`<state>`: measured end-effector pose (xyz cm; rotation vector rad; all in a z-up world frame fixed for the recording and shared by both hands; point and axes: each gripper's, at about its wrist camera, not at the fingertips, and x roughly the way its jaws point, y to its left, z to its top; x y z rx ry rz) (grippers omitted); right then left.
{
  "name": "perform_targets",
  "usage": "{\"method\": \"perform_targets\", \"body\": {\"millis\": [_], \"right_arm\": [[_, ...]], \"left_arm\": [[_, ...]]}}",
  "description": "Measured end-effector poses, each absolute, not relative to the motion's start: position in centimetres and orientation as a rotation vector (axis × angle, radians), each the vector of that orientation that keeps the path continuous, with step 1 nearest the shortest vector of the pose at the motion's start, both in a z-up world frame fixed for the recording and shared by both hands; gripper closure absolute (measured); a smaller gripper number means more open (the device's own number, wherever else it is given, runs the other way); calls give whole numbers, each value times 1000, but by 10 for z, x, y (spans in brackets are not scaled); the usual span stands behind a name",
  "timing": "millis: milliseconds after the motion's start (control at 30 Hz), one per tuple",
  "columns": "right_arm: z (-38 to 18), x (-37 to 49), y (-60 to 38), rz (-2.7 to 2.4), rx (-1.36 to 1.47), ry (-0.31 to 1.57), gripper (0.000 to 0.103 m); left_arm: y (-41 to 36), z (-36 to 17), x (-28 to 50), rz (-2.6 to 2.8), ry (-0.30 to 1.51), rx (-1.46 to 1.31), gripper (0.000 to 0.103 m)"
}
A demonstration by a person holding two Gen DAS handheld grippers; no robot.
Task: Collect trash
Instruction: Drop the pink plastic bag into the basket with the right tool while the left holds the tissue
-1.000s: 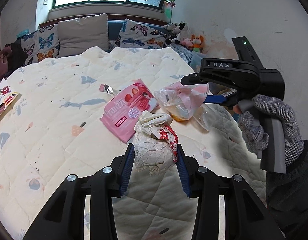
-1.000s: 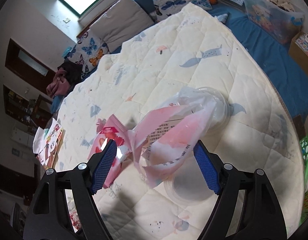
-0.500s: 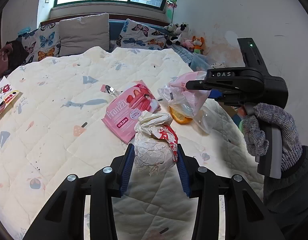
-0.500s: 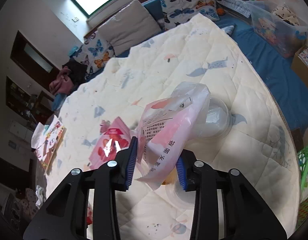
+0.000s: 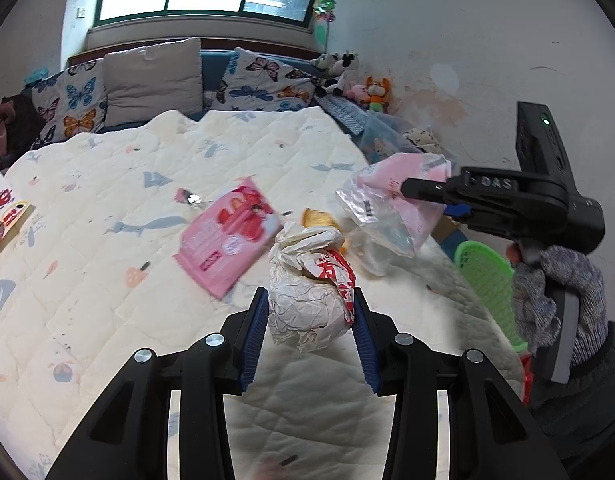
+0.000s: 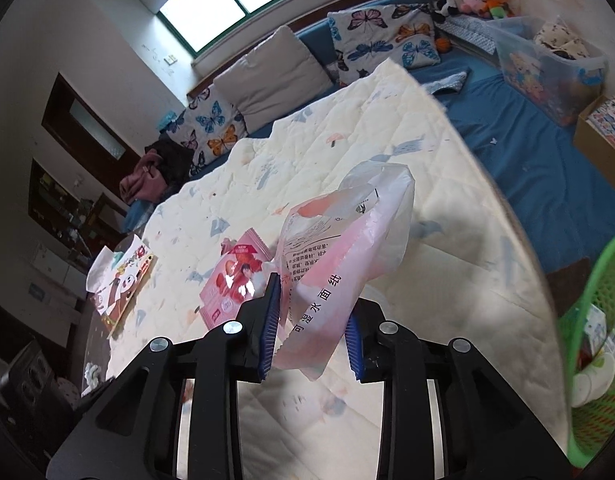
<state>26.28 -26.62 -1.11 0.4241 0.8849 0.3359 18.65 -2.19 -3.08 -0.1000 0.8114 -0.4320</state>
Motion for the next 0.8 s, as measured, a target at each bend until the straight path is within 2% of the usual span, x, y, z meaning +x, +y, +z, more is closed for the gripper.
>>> {"method": "perform_targets", "body": {"millis": [400, 800], "right_arm": [[-2, 184, -368, 186, 430, 834, 73], [-46, 143, -470, -47, 481, 878, 71]], "left_arm": [[-95, -24, 177, -562, 809, -50, 63], [-162, -20, 172, -654, 821, 11, 63]]}}
